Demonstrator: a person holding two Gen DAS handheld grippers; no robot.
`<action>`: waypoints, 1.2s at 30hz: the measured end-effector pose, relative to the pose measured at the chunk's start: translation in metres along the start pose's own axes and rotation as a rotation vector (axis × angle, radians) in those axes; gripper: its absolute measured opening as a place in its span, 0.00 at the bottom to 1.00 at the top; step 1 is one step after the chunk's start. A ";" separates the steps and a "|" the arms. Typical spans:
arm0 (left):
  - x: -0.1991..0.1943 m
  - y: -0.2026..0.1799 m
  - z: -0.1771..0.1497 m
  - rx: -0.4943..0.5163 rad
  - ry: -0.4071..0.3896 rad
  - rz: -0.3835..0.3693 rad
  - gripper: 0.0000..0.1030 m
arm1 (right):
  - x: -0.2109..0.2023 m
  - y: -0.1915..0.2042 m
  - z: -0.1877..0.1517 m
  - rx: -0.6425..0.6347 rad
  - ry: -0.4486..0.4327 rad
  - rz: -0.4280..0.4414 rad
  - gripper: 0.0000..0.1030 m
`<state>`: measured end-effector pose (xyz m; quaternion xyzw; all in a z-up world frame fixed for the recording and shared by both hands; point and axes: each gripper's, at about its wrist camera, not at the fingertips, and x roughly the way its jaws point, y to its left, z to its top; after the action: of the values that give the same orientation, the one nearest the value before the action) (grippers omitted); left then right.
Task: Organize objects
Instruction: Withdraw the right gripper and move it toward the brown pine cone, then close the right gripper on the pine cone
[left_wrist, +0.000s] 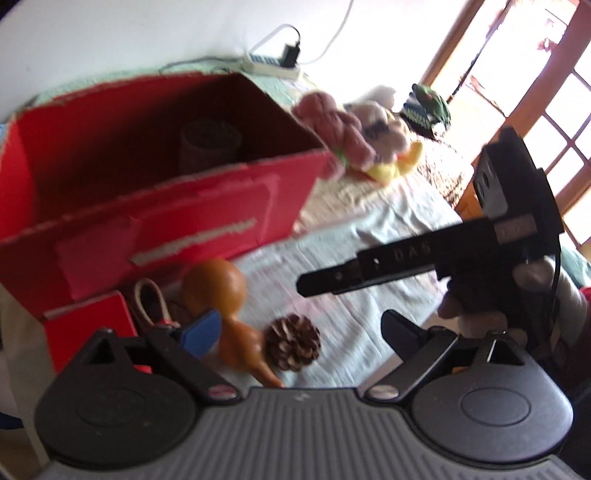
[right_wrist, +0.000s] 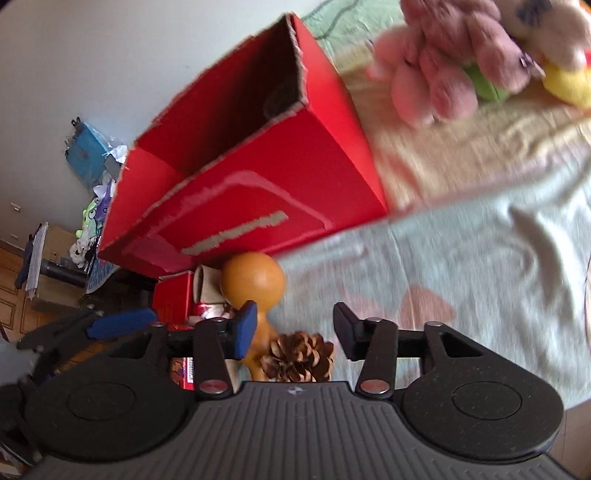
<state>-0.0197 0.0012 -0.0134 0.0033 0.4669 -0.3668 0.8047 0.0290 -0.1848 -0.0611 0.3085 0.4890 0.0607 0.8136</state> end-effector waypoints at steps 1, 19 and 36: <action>0.006 -0.002 -0.001 -0.004 0.017 -0.013 0.90 | 0.001 -0.002 -0.002 0.010 0.015 0.002 0.58; 0.061 -0.006 -0.007 -0.022 0.148 0.025 0.51 | 0.029 -0.027 -0.010 0.124 0.185 0.080 0.58; 0.063 -0.026 0.010 0.035 0.129 -0.009 0.29 | 0.005 -0.039 -0.009 0.176 0.136 0.100 0.42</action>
<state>-0.0089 -0.0585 -0.0461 0.0388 0.5114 -0.3776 0.7709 0.0157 -0.2104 -0.0898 0.3977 0.5306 0.0788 0.7444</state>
